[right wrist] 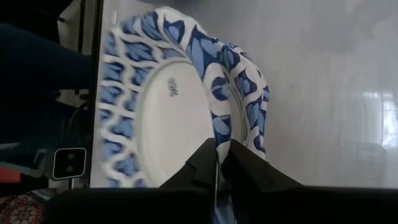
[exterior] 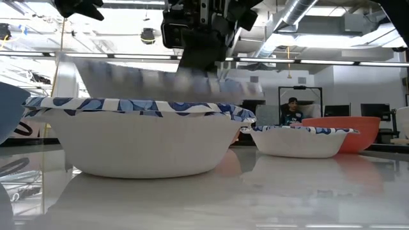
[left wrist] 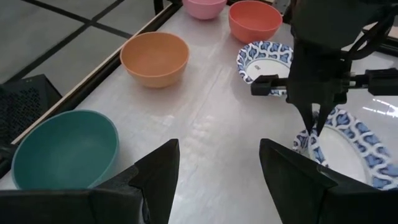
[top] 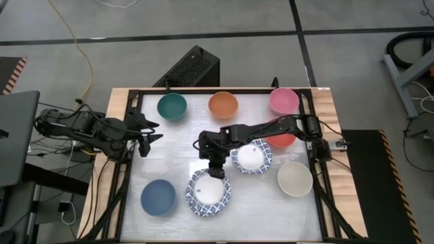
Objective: Nest bowls inside each other
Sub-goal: Stack the blue patterned bowl on top of the blue patterned bowls
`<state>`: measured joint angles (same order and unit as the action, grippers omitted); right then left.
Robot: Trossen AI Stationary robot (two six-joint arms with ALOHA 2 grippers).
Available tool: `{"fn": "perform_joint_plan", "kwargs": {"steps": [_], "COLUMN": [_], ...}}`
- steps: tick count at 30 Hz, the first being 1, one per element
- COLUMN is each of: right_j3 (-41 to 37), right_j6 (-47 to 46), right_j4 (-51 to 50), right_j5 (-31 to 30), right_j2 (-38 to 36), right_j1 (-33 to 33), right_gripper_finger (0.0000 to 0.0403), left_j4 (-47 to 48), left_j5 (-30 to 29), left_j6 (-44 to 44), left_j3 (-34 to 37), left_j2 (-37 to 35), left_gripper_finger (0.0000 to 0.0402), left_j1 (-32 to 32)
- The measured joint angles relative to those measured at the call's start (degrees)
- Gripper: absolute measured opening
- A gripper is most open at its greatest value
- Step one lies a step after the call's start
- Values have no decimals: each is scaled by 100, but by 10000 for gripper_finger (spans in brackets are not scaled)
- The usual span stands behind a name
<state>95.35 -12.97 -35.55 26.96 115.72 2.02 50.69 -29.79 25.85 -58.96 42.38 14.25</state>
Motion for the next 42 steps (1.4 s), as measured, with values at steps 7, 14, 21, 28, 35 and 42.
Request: {"fn": "perform_joint_plan", "kwargs": {"steps": [7, 14, 21, 28, 35, 42], "right_j3": [0, 2, 2, 2, 2, 18], "right_j6": [-4, 18, 192, 354, 452, 356], "right_j4": [4, 263, 457, 485, 463, 450], "right_j5": [26, 22, -133, -139, -480, -498], "right_j2": [0, 0, 0, 0, 0, -59], "right_j1": [32, 96, 141, 142, 208, 105], "right_gripper_finger": [118, 185, 205, 211, 241, 250], "left_j4": [1, 1, 1, 1, 1, 1], "left_j5": [0, 0, 0, 1, 93, 108], "left_j6": [11, 11, 10, 11, 4, -7], "left_j3": [0, 0, 0, 0, 0, 0], "left_j2": [1, 1, 1, 1, 1, 1], "left_gripper_finger": [212, 212, 212, 212, 212, 212], "left_j1": [2, 1, 0, 2, -1, 1]}}
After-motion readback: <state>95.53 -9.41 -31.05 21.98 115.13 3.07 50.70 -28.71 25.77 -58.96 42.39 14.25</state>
